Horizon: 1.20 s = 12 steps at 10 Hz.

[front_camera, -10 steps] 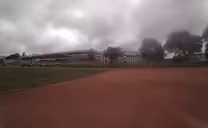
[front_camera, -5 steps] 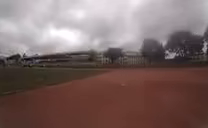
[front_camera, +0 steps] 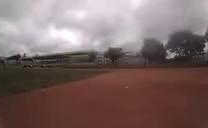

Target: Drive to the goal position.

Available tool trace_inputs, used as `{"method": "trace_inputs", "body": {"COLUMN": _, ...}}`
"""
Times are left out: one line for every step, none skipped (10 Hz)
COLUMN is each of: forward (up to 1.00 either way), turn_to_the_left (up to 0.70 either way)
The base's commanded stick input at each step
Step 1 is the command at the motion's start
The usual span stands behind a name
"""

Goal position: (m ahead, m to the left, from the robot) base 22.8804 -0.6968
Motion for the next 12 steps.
{"method": "trace_inputs", "body": {"forward": 0.70, "turn_to_the_left": 0.00}}
{"method": "trace_inputs", "body": {"forward": 0.70, "turn_to_the_left": 0.00}}
{"method": "trace_inputs", "body": {"forward": 0.70, "turn_to_the_left": 0.00}}
{"method": "trace_inputs", "body": {"forward": 0.70, "turn_to_the_left": 0.00}}
{"method": "trace_inputs", "body": {"forward": 0.70, "turn_to_the_left": 0.00}}
{"method": "trace_inputs", "body": {"forward": 0.70, "turn_to_the_left": 0.00}}
{"method": "trace_inputs", "body": {"forward": 0.70, "turn_to_the_left": 0.00}}
{"method": "trace_inputs", "body": {"forward": 0.70, "turn_to_the_left": 0.00}}
{"method": "trace_inputs", "body": {"forward": 0.70, "turn_to_the_left": 0.00}}
{"method": "trace_inputs", "body": {"forward": 0.70, "turn_to_the_left": 0.00}}
{"method": "trace_inputs", "body": {"forward": 0.70, "turn_to_the_left": 0.00}}
{"method": "trace_inputs", "body": {"forward": 0.70, "turn_to_the_left": 0.00}}
